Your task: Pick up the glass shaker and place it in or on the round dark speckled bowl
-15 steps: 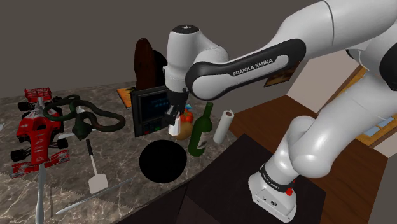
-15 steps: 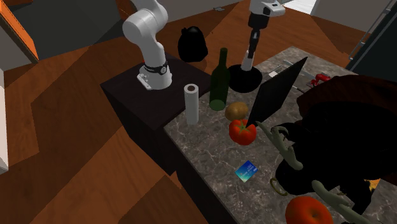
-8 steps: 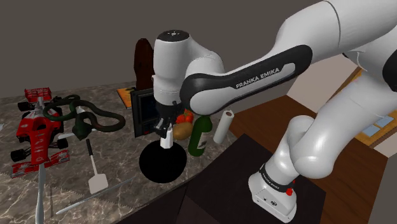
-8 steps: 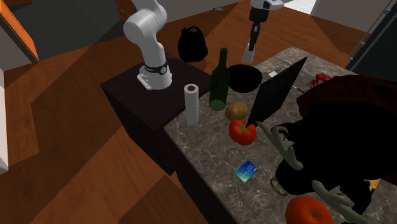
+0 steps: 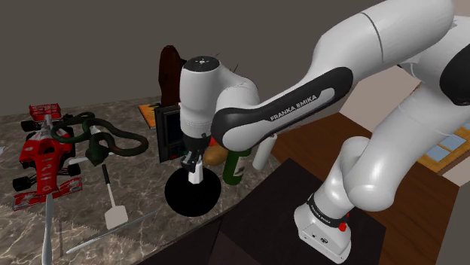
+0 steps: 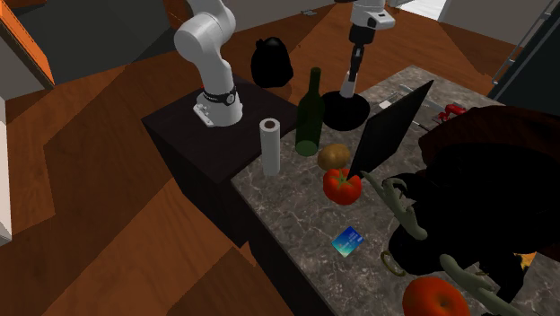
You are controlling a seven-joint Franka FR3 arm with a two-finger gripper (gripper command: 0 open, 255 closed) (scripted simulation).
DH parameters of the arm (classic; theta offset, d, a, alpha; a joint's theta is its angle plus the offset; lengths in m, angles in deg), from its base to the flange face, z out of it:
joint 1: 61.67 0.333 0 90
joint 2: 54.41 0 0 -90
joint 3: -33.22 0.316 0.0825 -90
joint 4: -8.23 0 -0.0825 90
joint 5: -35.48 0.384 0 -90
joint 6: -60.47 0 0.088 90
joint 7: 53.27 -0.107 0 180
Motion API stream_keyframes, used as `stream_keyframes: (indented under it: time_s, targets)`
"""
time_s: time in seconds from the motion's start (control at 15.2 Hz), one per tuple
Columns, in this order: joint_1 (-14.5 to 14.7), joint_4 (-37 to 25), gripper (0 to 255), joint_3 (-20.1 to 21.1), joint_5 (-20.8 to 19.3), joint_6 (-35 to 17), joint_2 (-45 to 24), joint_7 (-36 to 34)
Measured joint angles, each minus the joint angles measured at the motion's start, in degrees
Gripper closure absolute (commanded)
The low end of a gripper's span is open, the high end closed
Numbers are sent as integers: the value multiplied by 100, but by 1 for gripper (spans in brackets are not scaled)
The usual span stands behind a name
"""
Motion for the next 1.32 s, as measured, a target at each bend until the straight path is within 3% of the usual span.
stream_keyframes:
  time_s: [0.59, 0.99, 1.06, 1.32]
  targets:
    - [-24, 223, 255, 11, -277, -649, -466, -242]
    - [-23, 235, 255, 12, -300, -696, -503, -265]
    - [-23, 235, 0, 12, -300, -696, -503, -265]
    - [-23, 234, 0, 12, -300, -696, -503, -265]
